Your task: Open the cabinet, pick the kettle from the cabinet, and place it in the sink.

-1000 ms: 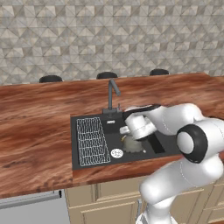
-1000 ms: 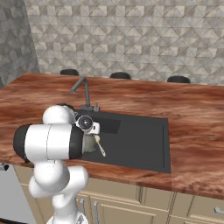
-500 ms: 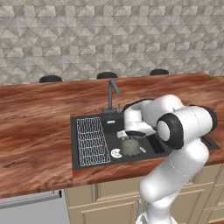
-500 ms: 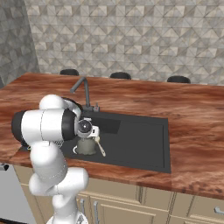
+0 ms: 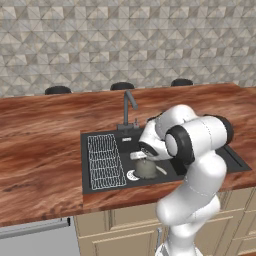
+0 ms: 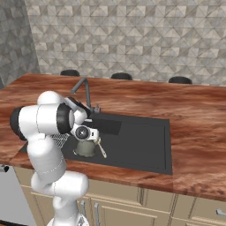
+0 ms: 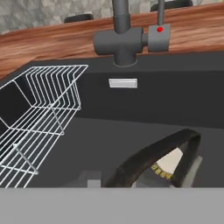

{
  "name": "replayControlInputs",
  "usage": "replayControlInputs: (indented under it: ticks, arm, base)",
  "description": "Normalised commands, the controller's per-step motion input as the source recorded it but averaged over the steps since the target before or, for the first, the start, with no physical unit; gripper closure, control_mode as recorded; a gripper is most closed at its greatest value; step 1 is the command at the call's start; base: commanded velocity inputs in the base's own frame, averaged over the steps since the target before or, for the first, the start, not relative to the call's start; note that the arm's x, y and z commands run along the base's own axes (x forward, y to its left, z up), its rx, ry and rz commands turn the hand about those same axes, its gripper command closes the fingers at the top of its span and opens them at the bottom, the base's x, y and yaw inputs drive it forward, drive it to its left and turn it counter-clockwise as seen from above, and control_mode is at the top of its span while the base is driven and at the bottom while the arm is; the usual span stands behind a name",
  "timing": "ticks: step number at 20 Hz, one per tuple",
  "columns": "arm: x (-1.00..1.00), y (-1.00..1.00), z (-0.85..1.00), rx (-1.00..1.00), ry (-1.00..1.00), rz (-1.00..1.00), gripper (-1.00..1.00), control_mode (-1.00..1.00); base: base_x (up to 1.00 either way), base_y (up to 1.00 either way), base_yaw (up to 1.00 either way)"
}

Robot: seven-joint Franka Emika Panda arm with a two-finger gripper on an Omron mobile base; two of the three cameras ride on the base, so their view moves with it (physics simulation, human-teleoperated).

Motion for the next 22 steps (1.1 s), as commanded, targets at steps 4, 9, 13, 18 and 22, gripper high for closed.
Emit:
replayControlInputs:
  ticks: [4, 9, 13, 18, 22]
  arm:
    - [0.16, 0.0, -0.22, 0.0, -0.04, 0.0, 1.0, -1.0]
    - [0.03, 0.0, -0.37, -0.01, -0.01, 0.0, -1.0, -1.0]
    - [-0.01, 0.0, -0.35, -0.01, 0.0, 0.0, -1.0, -1.0]
    - [-0.05, 0.0, -0.12, 0.0, 0.0, 0.0, -1.0, -1.0]
    - [0.0, 0.0, 0.0, 0.0, 0.0, 0.0, -1.0, -1.0]
  base:
    - [0.0, 0.0, 0.0]
    - [0.0, 0.0, 0.0]
    - [0.0, 0.0, 0.0]
    - [0.0, 0.0, 0.0]
    - [0.0, 0.0, 0.0]
